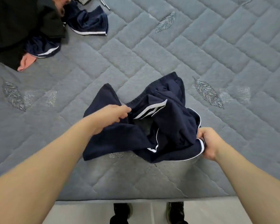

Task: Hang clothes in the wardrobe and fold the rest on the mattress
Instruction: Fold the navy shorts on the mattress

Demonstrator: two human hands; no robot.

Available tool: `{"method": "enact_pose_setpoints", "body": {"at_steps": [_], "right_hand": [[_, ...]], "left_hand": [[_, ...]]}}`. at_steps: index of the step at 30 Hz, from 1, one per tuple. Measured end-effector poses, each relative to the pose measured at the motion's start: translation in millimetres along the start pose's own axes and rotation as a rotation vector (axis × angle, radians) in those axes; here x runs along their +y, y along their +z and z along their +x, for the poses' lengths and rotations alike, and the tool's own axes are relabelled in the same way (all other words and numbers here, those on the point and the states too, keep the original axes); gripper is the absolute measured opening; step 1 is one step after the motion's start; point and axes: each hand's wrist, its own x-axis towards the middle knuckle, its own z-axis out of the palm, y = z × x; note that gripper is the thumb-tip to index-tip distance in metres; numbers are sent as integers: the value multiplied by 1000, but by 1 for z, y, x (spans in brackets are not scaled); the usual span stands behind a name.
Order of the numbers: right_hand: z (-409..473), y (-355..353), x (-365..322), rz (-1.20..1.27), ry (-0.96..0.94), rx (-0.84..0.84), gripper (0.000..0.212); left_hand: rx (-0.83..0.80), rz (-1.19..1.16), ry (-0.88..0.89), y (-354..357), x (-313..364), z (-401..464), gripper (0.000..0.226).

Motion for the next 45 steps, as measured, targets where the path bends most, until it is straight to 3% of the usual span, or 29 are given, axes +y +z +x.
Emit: {"method": "enact_pose_setpoints", "body": {"at_steps": [3,4,7,9,11,12,14,15,16,18,19,22,24,25,26,27,28,30,32,34,37,40,42,45], "right_hand": [[13,-3,-31,-90,-142,81,10],[24,-1,-49,-155,-223,131,20],[46,30,-95,-408,-416,95,79],[57,64,-99,-580,-416,15,80],[56,93,-87,-719,-272,-53,61],[55,100,-81,-665,-244,-104,54],[51,91,-83,-275,-381,-113,32],[47,73,-91,5,-496,-2,25],[46,50,-101,260,-588,195,25],[38,-8,-112,534,-607,573,36],[32,-35,-108,471,-530,722,43],[31,-84,-80,295,-291,902,51],[34,-94,-62,206,-137,1026,54],[27,-89,-56,44,-77,1084,56],[22,-80,-53,-141,-94,1160,57],[18,-72,-54,-341,-242,1210,59],[17,-59,-56,-553,-468,1175,62],[18,-16,-65,-961,-894,886,62],[24,36,-77,-1262,-1104,545,57],[30,91,-76,-1468,-1192,247,61],[45,152,-67,-1847,-1141,28,74],[53,185,-65,-2195,-918,-84,31],[51,198,-73,-2028,-814,-117,7],[53,215,-104,-1787,-799,5,4]], "left_hand": [[24,36,-1,46,-8,4,76],[56,142,26,56,-12,9,81],[30,642,116,86,-27,13,104],[58,875,187,105,-34,11,107],[76,1038,292,117,-36,10,87],[28,1039,339,118,-32,6,65],[-183,822,270,111,-27,2,11],[-289,717,151,105,-31,-3,26],[-343,575,41,95,-36,-9,26],[-148,484,-81,63,-55,-14,7],[8,507,-93,44,-64,-12,20],[435,573,-312,12,-71,4,50],[487,708,-236,22,-55,17,54],[453,771,-163,33,-49,19,57],[428,823,-119,42,-42,22,61],[423,862,-115,50,-39,24,61],[429,905,-139,53,-36,26,54],[464,904,-155,45,-33,27,27],[449,704,-51,32,-37,28,10],[351,514,59,17,-38,22,12],[279,479,137,-8,-45,10,3],[189,850,-35,-28,-59,1,3],[247,951,-135,-39,-69,-3,10],[529,991,-74,-53,-67,1,12]]}}
